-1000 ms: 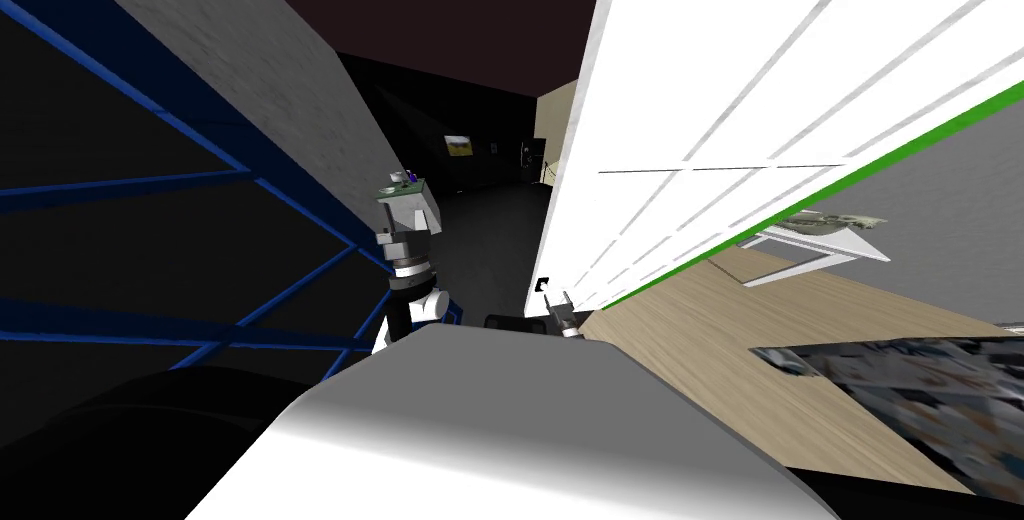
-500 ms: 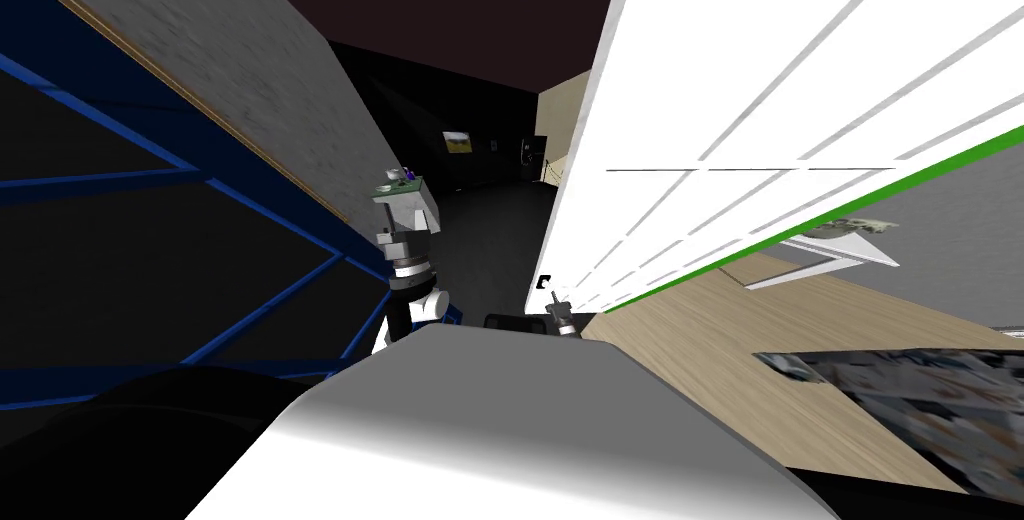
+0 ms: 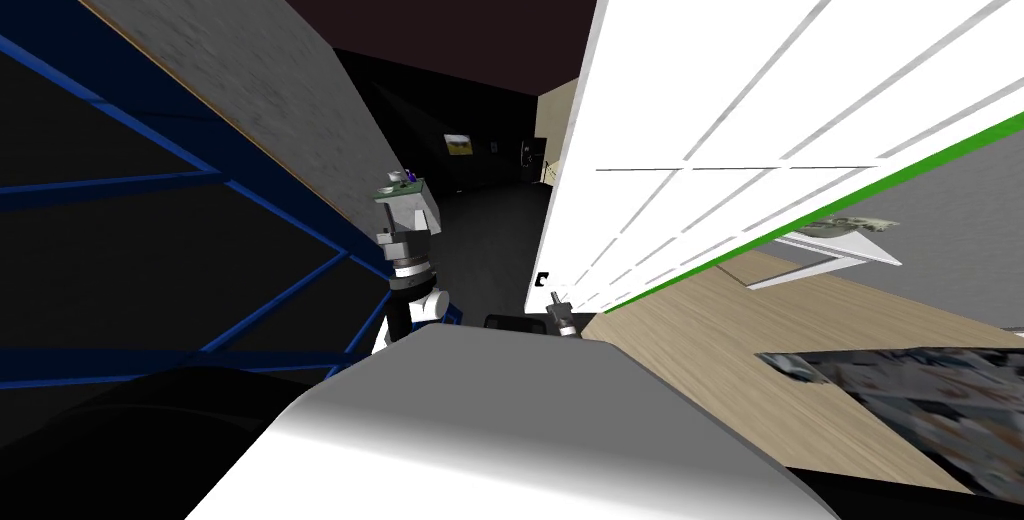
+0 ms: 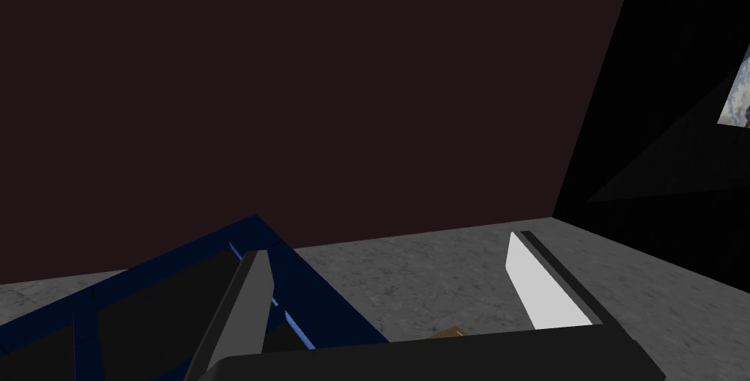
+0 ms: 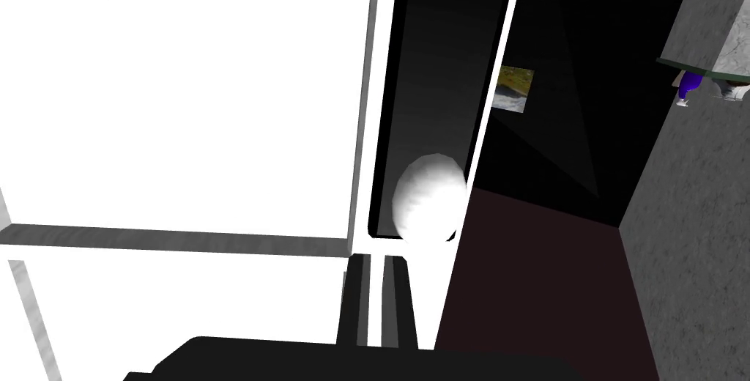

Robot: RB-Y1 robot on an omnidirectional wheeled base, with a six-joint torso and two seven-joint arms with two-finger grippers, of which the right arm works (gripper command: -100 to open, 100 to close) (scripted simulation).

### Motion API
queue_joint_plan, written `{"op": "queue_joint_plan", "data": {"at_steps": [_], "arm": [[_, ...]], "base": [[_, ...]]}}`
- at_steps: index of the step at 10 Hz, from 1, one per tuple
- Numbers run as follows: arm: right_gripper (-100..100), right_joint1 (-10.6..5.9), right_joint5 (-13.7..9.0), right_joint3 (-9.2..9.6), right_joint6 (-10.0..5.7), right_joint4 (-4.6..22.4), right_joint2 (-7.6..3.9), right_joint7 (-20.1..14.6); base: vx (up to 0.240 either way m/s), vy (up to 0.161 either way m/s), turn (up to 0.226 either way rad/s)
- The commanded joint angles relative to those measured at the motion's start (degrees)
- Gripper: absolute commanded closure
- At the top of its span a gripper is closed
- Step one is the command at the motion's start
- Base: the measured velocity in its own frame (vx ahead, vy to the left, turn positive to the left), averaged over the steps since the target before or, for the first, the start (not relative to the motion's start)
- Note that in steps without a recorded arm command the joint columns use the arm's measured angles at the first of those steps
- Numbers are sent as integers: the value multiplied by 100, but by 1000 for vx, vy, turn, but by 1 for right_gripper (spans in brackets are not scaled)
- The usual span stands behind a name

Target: Push the door open

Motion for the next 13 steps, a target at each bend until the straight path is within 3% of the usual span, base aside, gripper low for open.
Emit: {"op": "queue_joint_plan", "data": {"at_steps": [1,4,6,9,12,13], "arm": [[-100,71,-184,116,-5,-25,-97,162],[-100,216,-598,365,-30,-53,-204,491],[-100,325,-911,552,-49,-73,-208,740],[-100,480,-1354,818,-75,-102,-102,1093],[-100,610,-1724,1040,-97,-126,114,1388],[-100,582,-1640,986,-89,-126,49,1303]], "base": [[-37,-18,17],[-50,-22,13],[-52,-4,13],[-52,3,10],[-49,15,4],[-19,15,-3]]}}
